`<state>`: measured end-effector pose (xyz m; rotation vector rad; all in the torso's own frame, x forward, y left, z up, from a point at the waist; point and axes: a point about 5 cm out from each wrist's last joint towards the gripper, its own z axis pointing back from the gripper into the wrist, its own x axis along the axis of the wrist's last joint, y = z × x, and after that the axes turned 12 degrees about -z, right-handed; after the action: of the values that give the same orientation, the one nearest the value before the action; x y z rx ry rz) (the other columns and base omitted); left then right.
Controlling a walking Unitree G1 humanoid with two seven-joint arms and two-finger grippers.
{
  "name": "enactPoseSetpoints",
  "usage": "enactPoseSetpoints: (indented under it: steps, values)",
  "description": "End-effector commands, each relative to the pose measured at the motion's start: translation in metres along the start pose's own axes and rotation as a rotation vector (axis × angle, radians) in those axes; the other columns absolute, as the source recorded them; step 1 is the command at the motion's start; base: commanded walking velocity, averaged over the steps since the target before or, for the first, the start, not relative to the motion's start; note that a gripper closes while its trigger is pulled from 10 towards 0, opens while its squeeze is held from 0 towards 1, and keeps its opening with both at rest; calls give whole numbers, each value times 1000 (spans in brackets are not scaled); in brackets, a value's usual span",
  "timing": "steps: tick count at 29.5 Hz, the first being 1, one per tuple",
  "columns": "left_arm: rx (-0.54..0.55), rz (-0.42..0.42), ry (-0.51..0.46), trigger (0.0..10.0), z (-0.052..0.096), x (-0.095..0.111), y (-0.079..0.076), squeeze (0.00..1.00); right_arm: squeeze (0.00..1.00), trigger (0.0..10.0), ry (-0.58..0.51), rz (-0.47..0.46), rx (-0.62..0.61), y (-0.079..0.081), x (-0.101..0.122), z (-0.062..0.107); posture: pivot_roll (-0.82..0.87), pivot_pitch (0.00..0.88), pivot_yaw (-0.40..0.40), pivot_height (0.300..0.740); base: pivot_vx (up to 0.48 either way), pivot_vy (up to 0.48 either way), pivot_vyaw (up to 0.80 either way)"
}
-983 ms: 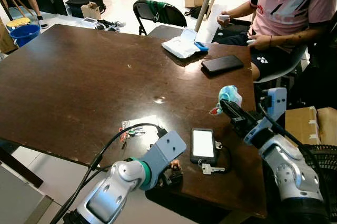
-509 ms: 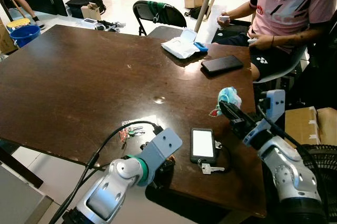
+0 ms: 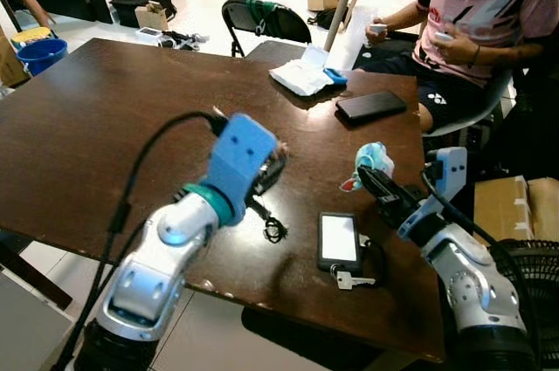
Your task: Hang keys on a hook
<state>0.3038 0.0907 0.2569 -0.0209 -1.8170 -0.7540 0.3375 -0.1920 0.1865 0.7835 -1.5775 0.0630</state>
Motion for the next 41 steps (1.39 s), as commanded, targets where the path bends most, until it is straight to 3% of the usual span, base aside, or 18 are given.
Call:
enactPoseSetpoints:
  steps: [1, 5, 8, 13, 20, 24, 30, 32, 34, 41]
  values:
    - [30, -22, 41, 10000, 3, -6, 5, 0, 0, 10000, -10, 2, 26, 7, 1, -3, 40, 82, 114, 740, 0, 0, 0]
    - [75, -71, -18, 10000, 11, -7, 6, 0, 0, 10000, -21, 18, 48, 15, 0, -5, 37, 86, 113, 740, 0, 0, 0]
    - [149, -104, 35, 10000, 23, -17, 9, 0, 0, 10000, -66, 88, 68, 32, 2, -7, 33, 90, 103, 740, 0, 0, 0]
    - [178, -100, 96, 10000, 35, -28, 13, 0, 0, 10000, -131, 110, 77, 47, 6, -12, 36, 85, 99, 740, 0, 0, 0]
    - [212, -56, 128, 10000, 36, -36, 16, 0, 0, 10000, -146, 75, 57, 46, 4, -15, 37, 79, 92, 740, 0, 0, 0]
    - [251, -26, 156, 10000, 36, -45, 16, 0, 0, 10000, -156, 10, 22, 41, 1, -15, 37, 77, 89, 740, 0, 0, 0]
    - [256, -19, 148, 10000, 36, -48, 14, 0, 0, 10000, -161, 13, -3, 37, 1, -13, 38, 74, 88, 740, 0, 0, 0]
    - [251, -18, 178, 10000, 39, -55, 13, 0, 0, 10000, -127, 127, -12, 39, -9, -12, 36, 66, 103, 740, 0, 0, 0]
    - [237, -32, 195, 10000, 41, -60, 12, 0, 0, 10000, -105, 185, -7, 44, -17, -12, 36, 67, 120, 740, 0, 0, 0]
    - [222, -37, 193, 10000, 42, -61, 13, 0, 0, 10000, -101, 184, -3, 49, -24, -12, 46, 71, 127, 740, 0, 0, 0]
